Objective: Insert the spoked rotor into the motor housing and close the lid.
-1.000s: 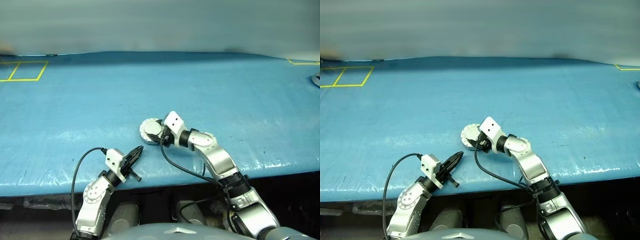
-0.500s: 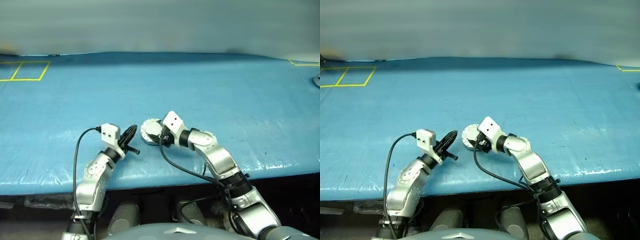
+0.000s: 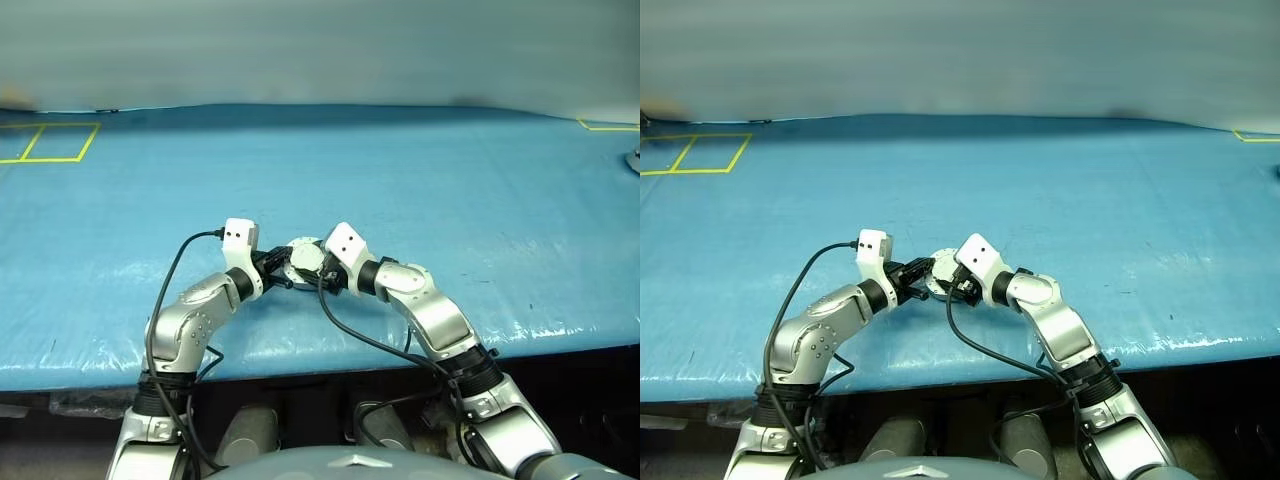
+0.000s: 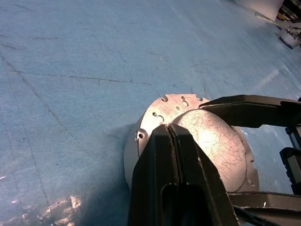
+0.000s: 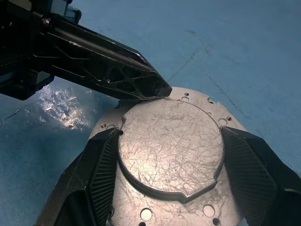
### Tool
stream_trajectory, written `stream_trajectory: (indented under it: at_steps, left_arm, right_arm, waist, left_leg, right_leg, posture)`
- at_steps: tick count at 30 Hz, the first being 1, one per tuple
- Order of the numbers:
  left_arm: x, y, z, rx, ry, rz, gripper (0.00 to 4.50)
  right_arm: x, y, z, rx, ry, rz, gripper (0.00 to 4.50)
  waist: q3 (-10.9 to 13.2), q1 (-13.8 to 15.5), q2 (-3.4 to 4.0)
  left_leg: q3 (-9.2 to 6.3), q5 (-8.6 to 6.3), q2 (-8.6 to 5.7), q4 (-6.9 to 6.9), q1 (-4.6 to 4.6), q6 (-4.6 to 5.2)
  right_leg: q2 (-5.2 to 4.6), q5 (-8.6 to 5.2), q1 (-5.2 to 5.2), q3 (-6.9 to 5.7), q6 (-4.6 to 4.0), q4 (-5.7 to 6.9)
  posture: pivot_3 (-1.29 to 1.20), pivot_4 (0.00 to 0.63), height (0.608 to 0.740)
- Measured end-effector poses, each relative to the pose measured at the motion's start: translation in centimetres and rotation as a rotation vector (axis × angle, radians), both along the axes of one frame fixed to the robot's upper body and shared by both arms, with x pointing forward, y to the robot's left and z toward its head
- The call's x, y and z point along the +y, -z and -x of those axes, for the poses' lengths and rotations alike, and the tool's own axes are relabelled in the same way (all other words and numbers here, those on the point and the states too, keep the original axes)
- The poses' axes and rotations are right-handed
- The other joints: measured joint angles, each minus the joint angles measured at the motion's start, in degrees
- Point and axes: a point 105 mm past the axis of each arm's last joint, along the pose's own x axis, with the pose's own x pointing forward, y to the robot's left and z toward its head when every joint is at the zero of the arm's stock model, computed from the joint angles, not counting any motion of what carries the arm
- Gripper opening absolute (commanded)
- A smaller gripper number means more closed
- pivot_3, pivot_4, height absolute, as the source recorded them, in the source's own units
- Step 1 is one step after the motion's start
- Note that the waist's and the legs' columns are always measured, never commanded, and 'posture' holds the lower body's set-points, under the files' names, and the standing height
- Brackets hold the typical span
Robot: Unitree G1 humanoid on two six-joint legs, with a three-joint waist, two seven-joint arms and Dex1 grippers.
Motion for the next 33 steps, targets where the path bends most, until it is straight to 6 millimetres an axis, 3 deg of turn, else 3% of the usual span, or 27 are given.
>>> stream_trajectory:
  at_steps: [11,27,31,33]
  left_arm:
    - [0.1,0.6,0.1,0.017,-0.018,-0.074,0.00]
    - [-0.5,0.8,0.7,0.036,0.021,-0.027,0.00]
    - [-0.8,0.7,0.8,0.029,0.040,-0.032,0.00]
    - [-1.0,0.7,0.8,0.027,0.047,-0.035,0.00]
  right_arm:
    - [-0.1,0.4,0.4,0.010,0.023,-0.003,3.02]
    - [-0.2,0.6,0.6,0.017,0.036,-0.012,3.02]
    - [-0.3,0.9,1.0,0.027,0.059,-0.025,4.34]
    - [-0.3,0.9,1.3,0.029,0.070,-0.036,4.46]
  waist:
    - [-0.5,0.1,0.21]
    - [-0.6,0.2,0.19]
    - [-0.6,0.4,0.13]
    - [-0.6,0.7,0.12]
  left_leg:
    - [-0.07,-0.01,-0.02,-0.12,0.04,0.00]
    - [-0.14,-0.11,-0.01,-0.35,0.29,0.16]
    - [-0.13,-0.04,-0.01,-0.49,0.31,0.04]
    - [-0.13,-0.04,-0.01,-0.52,0.31,0.04]
  right_leg:
    - [-0.04,-0.01,0.06,-0.02,0.00,-0.17]
    - [-0.07,-0.01,0.17,-0.08,0.05,-0.54]
    - [-0.07,0.00,0.17,-0.07,0.04,-0.66]
    - [-0.09,0.00,0.17,-0.07,0.04,-0.68]
  posture:
    - [0.00,0.150,0.740]
    - [0.00,0.150,0.740]
    - [0.00,0.150,0.740]
    - [0.00,0.150,0.740]
